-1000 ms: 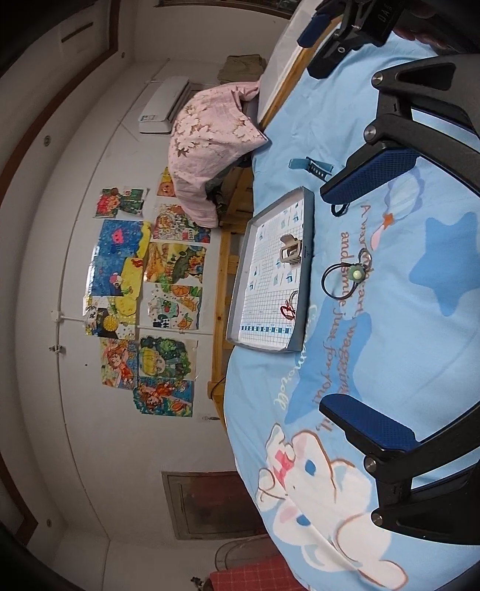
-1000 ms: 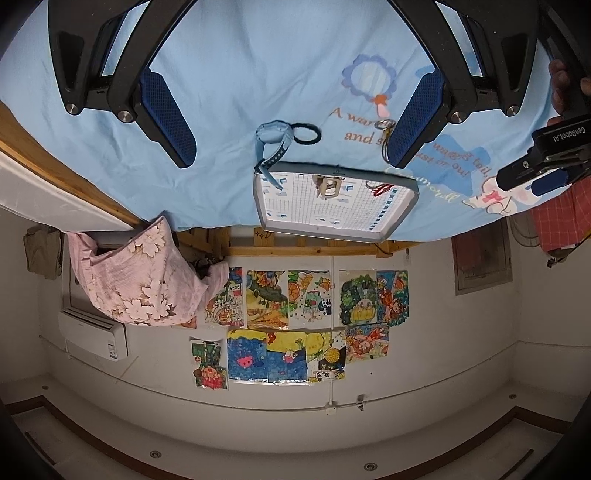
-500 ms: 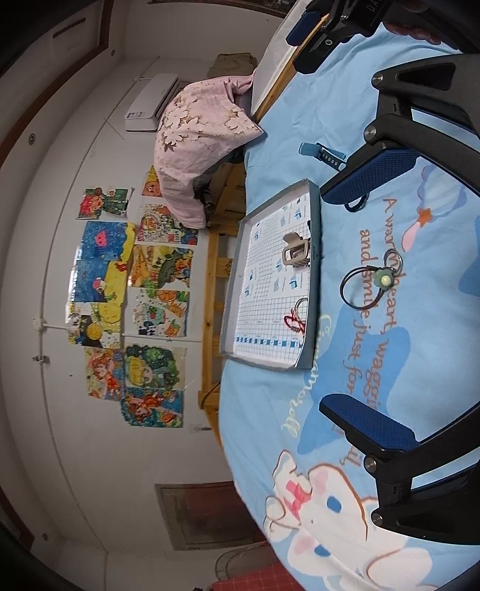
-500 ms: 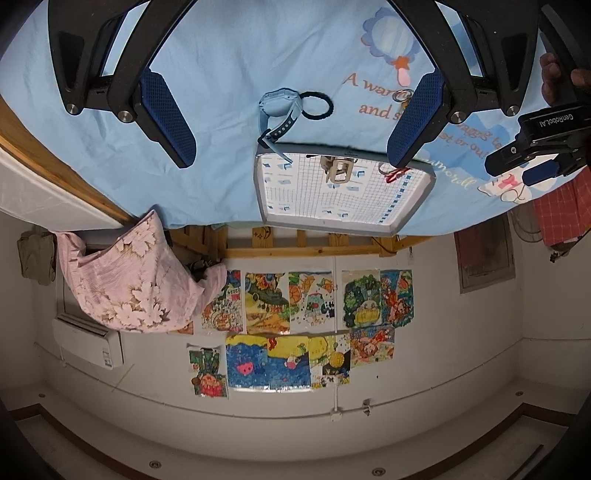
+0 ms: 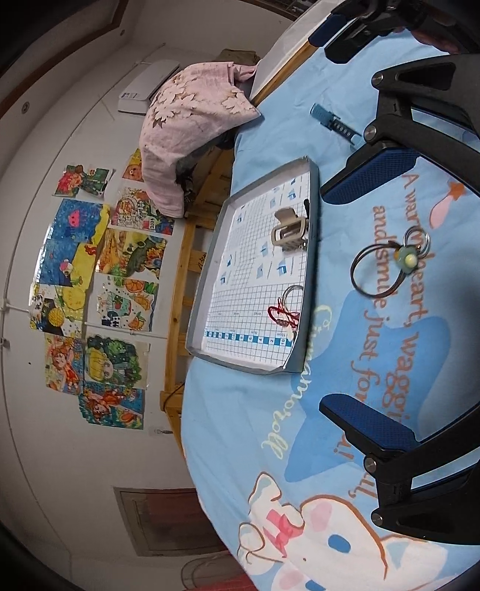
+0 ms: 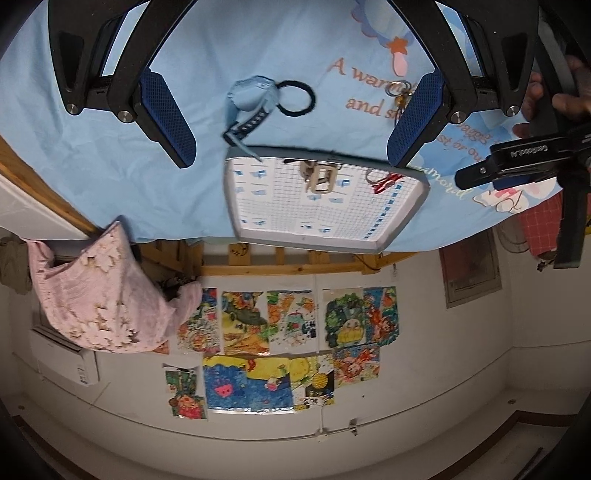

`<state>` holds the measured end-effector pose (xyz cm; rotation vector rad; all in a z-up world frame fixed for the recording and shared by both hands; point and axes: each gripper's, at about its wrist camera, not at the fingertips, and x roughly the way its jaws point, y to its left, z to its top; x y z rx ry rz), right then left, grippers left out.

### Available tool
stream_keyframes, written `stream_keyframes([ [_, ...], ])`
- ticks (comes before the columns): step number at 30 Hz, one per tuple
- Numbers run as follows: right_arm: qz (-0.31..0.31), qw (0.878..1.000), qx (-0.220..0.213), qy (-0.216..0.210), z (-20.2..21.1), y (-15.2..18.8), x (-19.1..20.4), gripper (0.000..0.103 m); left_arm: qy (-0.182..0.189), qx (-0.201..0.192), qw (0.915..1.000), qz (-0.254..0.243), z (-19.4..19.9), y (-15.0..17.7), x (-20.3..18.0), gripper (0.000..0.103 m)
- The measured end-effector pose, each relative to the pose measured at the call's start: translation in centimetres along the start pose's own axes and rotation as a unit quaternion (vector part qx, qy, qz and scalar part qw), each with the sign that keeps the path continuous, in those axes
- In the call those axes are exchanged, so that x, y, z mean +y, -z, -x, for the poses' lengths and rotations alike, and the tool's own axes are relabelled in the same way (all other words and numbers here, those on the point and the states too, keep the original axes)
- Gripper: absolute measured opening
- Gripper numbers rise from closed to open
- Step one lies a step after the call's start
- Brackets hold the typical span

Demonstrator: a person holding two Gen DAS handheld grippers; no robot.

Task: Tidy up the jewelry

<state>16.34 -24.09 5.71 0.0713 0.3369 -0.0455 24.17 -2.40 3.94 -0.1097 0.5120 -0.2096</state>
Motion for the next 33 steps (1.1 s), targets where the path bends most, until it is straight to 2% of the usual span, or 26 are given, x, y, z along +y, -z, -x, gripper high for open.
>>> stream_keyframes([
  [9,0.01,0.999,0.019,-0.025,-2.2,1.1,1.6,0.099,-0.009,0.016,0.9998,0.005,-2.0,1.4,1.4,0.103],
  [12,0.013,0.999,0.027,-0.031,-2.6,1.4,1.8,0.086,-0.004,0.026,0.9996,0.009,-2.5,1.8,1.5,0.097],
  [15,0.01,0.998,0.043,-0.041,-3.2,1.8,1.8,0.082,0.004,0.032,0.9995,0.003,-2.7,2.0,1.3,0.091],
  [19,0.004,0.996,0.072,-0.054,-4.5,2.3,1.8,0.061,0.021,0.048,0.9985,-0.011,-3.3,2.2,0.7,0.074],
  [25,0.007,0.992,0.106,-0.065,-6.5,3.0,2.2,0.046,0.038,0.071,0.9966,-0.018,-4.5,2.5,0.1,0.058],
  [29,0.004,0.989,0.133,-0.061,-8.1,3.4,2.3,0.04,0.039,0.089,0.9951,-0.021,-5.6,2.9,-0.2,0.052],
  [31,0.0,0.987,0.152,-0.059,-9.2,3.7,2.3,0.034,0.037,0.097,0.9943,-0.022,-6.1,3.1,-0.2,0.052],
  [33,-0.007,0.984,0.166,-0.06,-10.0,4.1,2.3,0.033,0.036,0.103,0.9938,-0.022,-6.3,3.2,-0.2,0.049],
])
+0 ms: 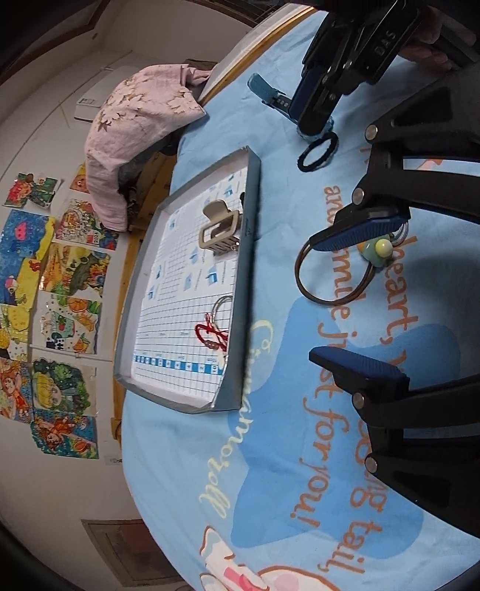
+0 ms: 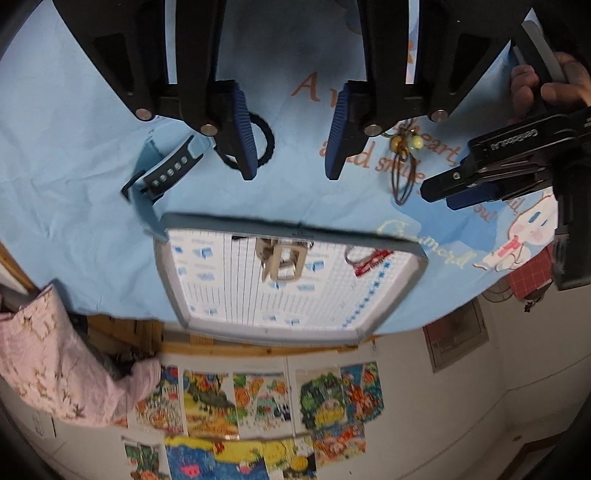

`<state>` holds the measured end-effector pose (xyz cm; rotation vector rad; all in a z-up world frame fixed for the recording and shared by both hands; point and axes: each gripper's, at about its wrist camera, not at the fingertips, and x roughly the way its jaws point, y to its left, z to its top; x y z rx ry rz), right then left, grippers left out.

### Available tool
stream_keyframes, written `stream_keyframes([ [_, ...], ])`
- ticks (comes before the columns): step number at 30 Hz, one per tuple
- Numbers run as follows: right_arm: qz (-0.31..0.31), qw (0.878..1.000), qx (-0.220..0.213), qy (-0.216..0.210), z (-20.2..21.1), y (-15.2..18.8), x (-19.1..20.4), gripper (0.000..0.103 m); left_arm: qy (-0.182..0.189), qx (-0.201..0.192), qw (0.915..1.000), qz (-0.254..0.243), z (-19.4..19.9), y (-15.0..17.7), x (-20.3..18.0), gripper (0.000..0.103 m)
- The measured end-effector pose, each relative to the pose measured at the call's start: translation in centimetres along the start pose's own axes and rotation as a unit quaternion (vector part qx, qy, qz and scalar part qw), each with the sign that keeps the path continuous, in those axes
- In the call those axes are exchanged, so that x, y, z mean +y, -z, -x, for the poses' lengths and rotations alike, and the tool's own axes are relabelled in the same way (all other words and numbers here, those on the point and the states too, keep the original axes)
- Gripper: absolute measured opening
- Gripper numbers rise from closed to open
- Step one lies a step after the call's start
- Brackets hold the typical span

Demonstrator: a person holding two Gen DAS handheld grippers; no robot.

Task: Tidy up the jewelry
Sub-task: 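Grasp the brown cord necklace with the left tool while the right tool grasps the black hair tie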

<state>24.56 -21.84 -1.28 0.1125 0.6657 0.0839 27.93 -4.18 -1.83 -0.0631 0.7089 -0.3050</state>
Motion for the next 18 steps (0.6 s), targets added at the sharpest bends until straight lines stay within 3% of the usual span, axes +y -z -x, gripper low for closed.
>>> stream_keyframes([
  [7,-0.012,0.999,0.035,0.007,-1.9,0.4,-0.3,0.03,0.003,0.018,0.9998,-0.002,-1.1,-0.1,-0.1,0.043],
  [18,-0.029,0.995,0.094,0.022,-4.8,0.6,-0.7,0.018,0.011,0.06,0.998,0.013,-3.4,0.0,0.2,0.023],
])
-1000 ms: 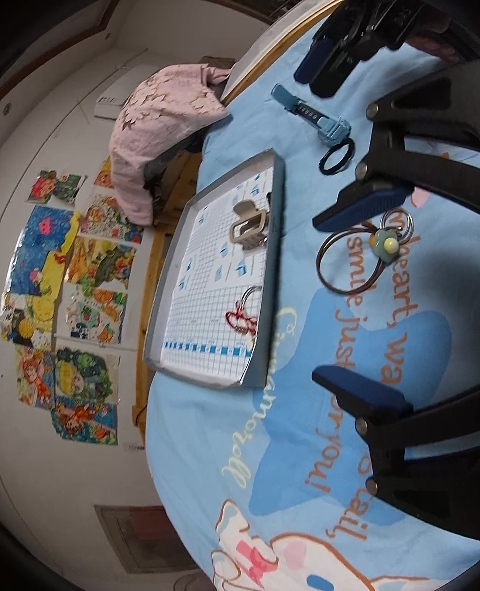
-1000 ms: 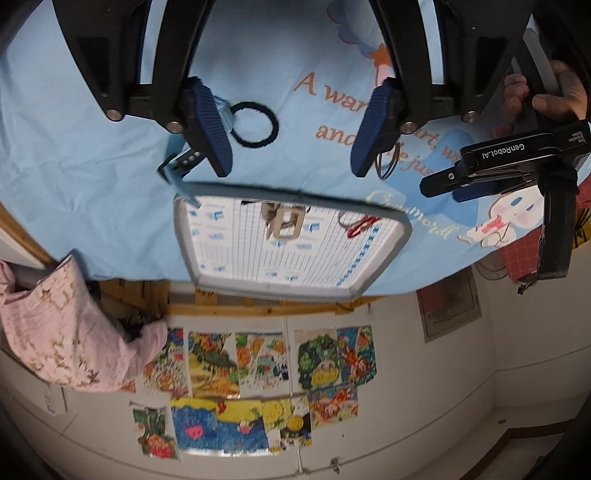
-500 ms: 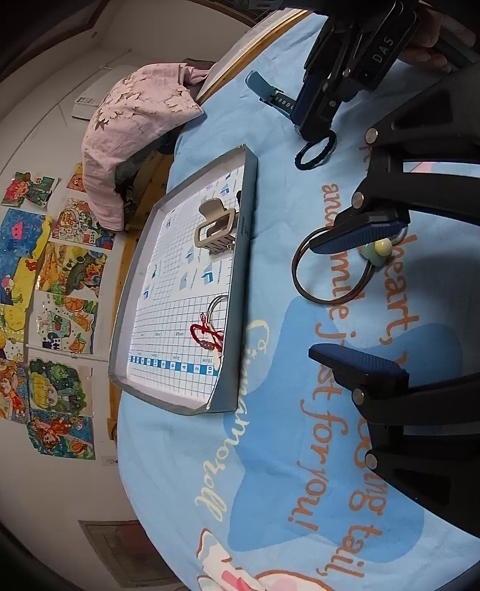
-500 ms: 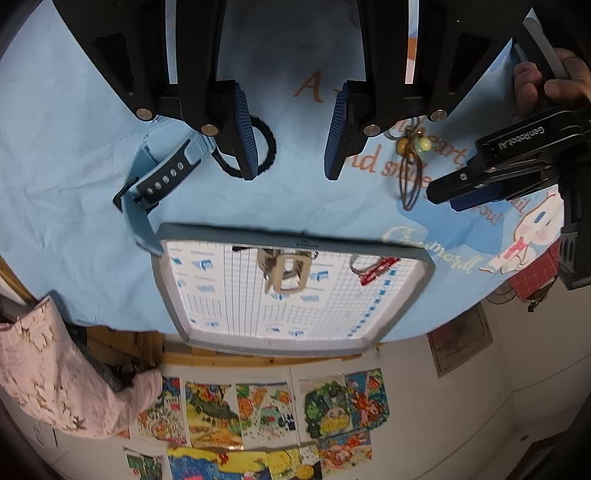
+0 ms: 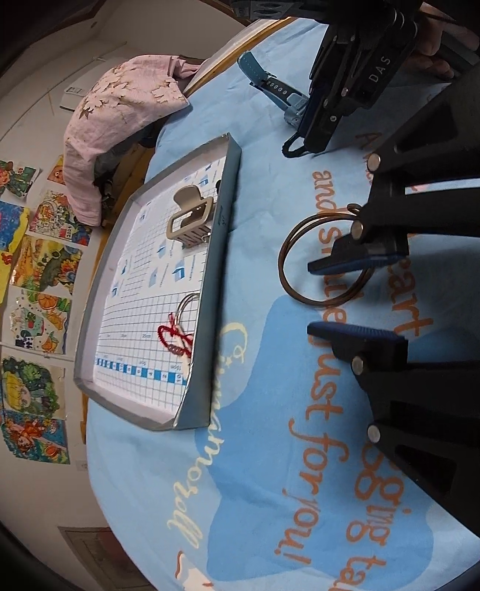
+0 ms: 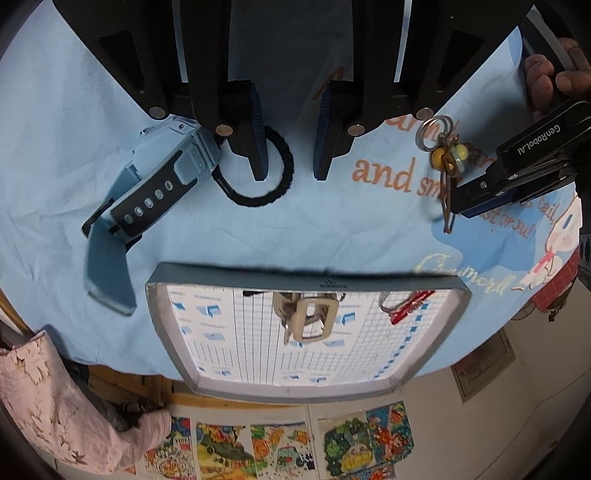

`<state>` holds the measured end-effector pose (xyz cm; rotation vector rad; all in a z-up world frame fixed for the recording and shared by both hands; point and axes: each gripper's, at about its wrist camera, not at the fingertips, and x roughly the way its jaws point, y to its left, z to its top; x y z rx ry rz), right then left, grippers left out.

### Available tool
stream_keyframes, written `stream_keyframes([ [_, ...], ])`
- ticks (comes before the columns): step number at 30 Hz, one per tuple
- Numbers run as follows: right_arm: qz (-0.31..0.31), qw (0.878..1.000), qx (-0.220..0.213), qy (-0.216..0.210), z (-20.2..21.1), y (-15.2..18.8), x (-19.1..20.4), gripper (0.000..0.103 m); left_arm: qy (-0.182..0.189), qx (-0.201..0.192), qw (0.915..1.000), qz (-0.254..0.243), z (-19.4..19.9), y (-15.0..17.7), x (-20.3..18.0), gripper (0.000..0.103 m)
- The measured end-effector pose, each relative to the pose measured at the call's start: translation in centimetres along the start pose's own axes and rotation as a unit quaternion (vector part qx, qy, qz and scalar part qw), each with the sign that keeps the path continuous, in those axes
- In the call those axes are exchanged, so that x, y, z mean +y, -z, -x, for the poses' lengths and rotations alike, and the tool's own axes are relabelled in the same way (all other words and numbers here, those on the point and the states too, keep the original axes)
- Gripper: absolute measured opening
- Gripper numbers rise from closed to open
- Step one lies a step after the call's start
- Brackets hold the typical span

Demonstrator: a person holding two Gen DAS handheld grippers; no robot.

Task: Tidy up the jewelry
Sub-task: 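Grasp the brown cord necklace with the left tool while the right tool grasps the black hair tie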

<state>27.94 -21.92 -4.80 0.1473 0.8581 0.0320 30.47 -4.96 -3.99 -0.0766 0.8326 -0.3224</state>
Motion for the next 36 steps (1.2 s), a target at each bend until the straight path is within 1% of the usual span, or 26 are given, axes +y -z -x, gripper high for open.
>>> stream_keyframes([
  [4,-0.005,1.0,0.01,0.002,-0.5,0.1,-0.1,0.008,0.007,0.014,0.9999,-0.001,-0.8,-0.1,-0.1,0.011],
  [8,-0.014,1.0,0.01,-0.005,-0.6,0.2,-0.3,0.005,0.012,0.018,0.9997,0.007,-1.2,-0.1,0.1,0.004],
  [16,-0.018,1.0,-0.01,-0.018,0.2,0.3,-0.4,0.005,0.022,0.002,0.9997,0.013,-0.6,-0.1,0.2,0.003],
  [23,-0.022,0.999,-0.03,-0.034,1.0,0.2,-0.7,0.005,0.027,-0.025,0.9993,0.009,0.8,-0.2,0.1,0.003],
  [31,-0.023,0.997,-0.051,-0.055,2.1,0.2,-0.6,0.004,0.032,-0.037,0.9987,0.013,1.9,-0.2,0.4,0.003],
  [34,-0.022,0.997,-0.055,-0.058,2.4,0.2,-0.7,0.004,0.031,-0.042,0.9985,0.015,2.2,-0.2,0.5,0.003],
  [36,-0.02,0.997,-0.053,-0.049,2.5,0.2,-0.7,0.004,0.033,-0.045,0.9984,0.015,2.4,-0.2,0.5,0.003],
])
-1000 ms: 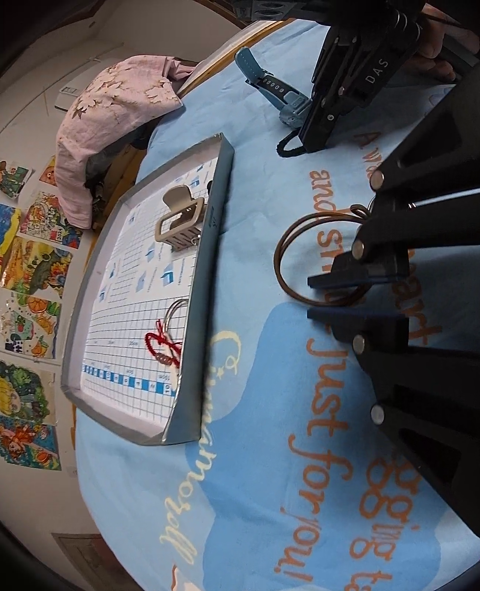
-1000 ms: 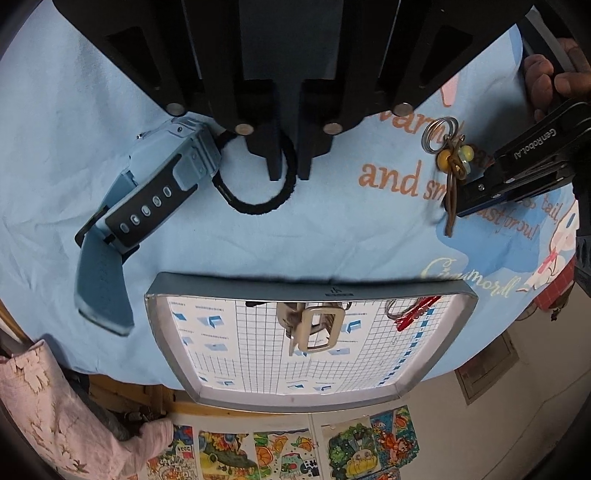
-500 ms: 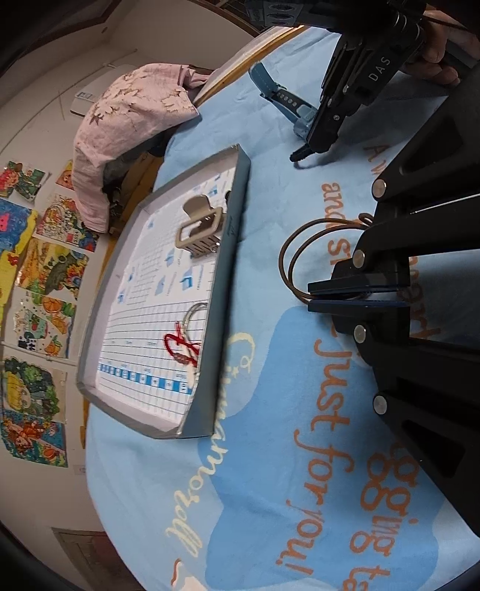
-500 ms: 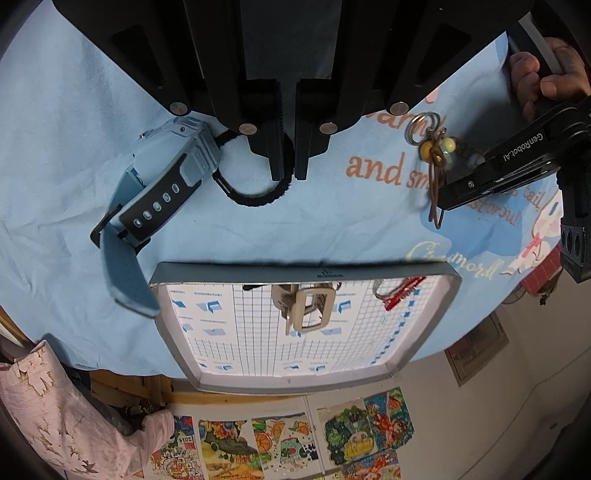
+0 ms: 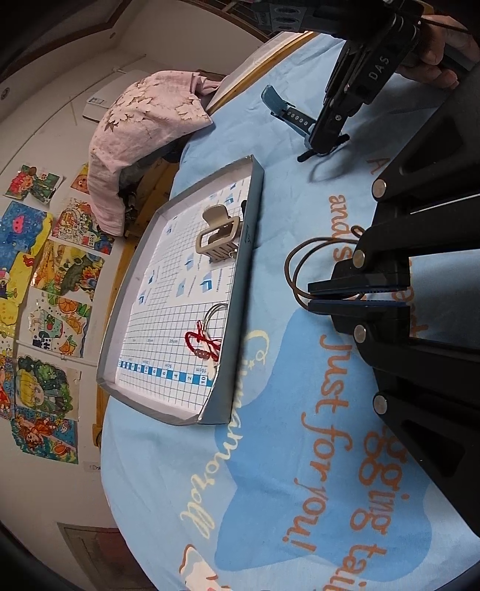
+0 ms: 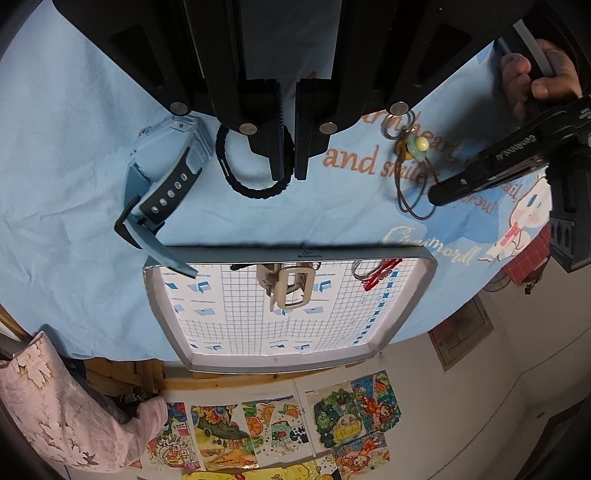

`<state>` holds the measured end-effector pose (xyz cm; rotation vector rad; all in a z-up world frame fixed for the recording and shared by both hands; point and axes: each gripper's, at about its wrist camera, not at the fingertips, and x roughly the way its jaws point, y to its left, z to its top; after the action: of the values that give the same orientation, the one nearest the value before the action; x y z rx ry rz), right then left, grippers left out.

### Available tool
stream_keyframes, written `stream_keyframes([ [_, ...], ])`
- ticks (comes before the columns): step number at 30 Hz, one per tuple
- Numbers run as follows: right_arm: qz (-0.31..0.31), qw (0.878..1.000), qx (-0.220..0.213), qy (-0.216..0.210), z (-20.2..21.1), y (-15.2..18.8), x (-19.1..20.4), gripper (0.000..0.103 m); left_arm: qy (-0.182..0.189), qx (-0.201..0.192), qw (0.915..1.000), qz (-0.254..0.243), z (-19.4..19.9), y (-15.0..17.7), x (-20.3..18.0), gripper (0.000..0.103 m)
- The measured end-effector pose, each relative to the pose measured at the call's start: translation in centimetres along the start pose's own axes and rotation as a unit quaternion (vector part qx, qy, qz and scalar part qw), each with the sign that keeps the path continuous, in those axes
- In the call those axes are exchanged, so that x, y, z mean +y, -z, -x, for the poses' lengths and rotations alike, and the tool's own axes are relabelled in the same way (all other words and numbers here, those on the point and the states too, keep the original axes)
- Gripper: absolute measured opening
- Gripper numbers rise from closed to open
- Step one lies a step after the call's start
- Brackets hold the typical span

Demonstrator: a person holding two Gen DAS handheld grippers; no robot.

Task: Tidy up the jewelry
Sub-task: 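Grasp the brown cord necklace with the left tool while the right tool grasps the black hair tie, then carry necklace and hair tie over the grey tray and open both tools to release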

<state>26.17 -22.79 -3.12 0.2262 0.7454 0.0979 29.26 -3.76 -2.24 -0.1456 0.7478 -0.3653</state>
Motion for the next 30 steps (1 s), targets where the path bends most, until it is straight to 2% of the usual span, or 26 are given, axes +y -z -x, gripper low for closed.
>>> stream_keyframes([
  [3,-0.001,1.0,0.004,0.017,-0.2,0.1,-0.1,0.005,0.0,0.001,1.0,0.001,0.0,0.0,-0.1,0.003],
  [8,-0.006,1.0,0.023,0.019,-1.0,0.1,-0.3,0.007,0.0,0.0,1.0,0.003,0.0,0.1,0.0,0.003],
  [13,-0.003,0.997,0.063,0.034,-2.9,0.3,-0.1,0.021,-0.001,-0.001,1.0,0.005,0.0,0.1,0.1,0.003],
  [17,-0.004,0.996,0.081,0.037,-3.8,0.4,-0.1,0.021,0.0,-0.001,1.0,0.004,0.0,0.1,0.1,0.003],
  [18,-0.005,0.996,0.082,0.035,-3.8,0.4,-0.1,0.018,0.0,-0.001,1.0,0.004,0.0,0.1,0.1,0.003],
  [19,-0.005,0.996,0.081,0.033,-3.7,0.4,0.0,0.004,0.0,-0.002,1.0,0.003,0.0,0.1,0.0,0.003],
  [25,-0.007,0.999,0.038,0.009,-1.8,0.0,0.1,0.005,0.005,-0.008,0.9999,-0.006,0.7,-0.6,-0.8,0.003],
  [30,0.0,1.0,-0.013,-0.022,0.5,-2.2,0.8,0.005,0.016,-0.023,0.9996,-0.009,1.5,-2.8,-1.3,0.003],
])
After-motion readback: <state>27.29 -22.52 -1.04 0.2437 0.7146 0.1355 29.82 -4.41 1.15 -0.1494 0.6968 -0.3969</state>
